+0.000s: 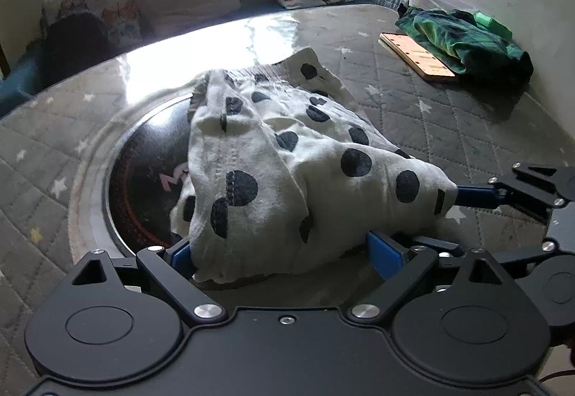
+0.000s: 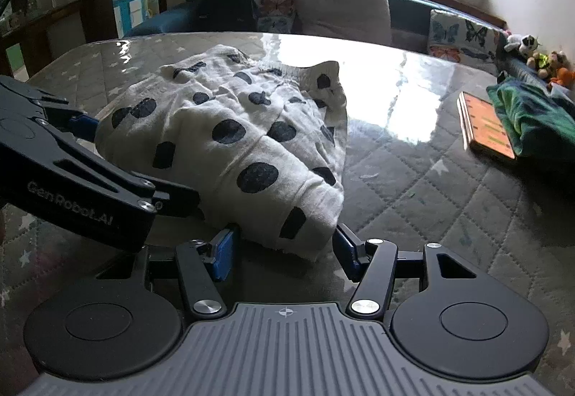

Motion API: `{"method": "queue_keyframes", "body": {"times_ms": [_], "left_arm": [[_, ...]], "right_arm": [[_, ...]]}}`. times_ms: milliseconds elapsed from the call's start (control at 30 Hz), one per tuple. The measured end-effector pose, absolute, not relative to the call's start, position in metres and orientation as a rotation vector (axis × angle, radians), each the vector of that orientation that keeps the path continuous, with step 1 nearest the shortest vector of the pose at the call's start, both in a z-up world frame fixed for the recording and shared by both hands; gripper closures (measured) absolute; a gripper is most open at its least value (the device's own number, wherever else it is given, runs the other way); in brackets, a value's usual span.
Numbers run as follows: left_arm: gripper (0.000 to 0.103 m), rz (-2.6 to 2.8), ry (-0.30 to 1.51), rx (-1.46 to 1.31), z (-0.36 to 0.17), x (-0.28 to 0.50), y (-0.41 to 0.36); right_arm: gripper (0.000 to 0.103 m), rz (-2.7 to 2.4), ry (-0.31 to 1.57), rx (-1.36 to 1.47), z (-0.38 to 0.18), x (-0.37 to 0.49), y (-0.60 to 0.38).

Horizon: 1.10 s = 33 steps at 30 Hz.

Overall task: Fold clothes
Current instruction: 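Close the right gripper on the cloth edge while the left gripper grasps it too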

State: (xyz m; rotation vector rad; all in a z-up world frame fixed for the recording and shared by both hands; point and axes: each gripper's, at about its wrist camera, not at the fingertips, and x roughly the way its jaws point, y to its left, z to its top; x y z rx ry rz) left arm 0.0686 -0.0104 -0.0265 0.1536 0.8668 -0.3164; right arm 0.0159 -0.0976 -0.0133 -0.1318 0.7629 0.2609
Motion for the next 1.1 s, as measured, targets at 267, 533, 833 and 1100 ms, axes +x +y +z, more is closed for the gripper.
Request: {"method": "queue_keyframes", "body": {"times_ms": [267, 533, 833, 1100], "left_arm": [[0.008, -0.256, 0.852, 0.132, -0.018, 0.067, 0.012], [0.007, -0.209, 0.871, 0.098, -0.02, 0.073, 0.029], [0.007, -0.214, 0.872, 0.088, -0.021, 0.075, 0.038], [0.007, -0.219, 0.885, 0.09, -0.026, 0.076, 0.037]], "right_arm": [[0.045, 0.306, 0.748, -0.158, -0.011, 0.01, -0.084], [0.044, 0.324, 0.726, -0.178, -0.007, 0.011, -0.076], [0.038, 0.309, 0.683, -0.223, 0.012, 0.005, -0.074], [0.038, 0.323, 0.643, -0.202, 0.031, -0.007, -0.078]]}}
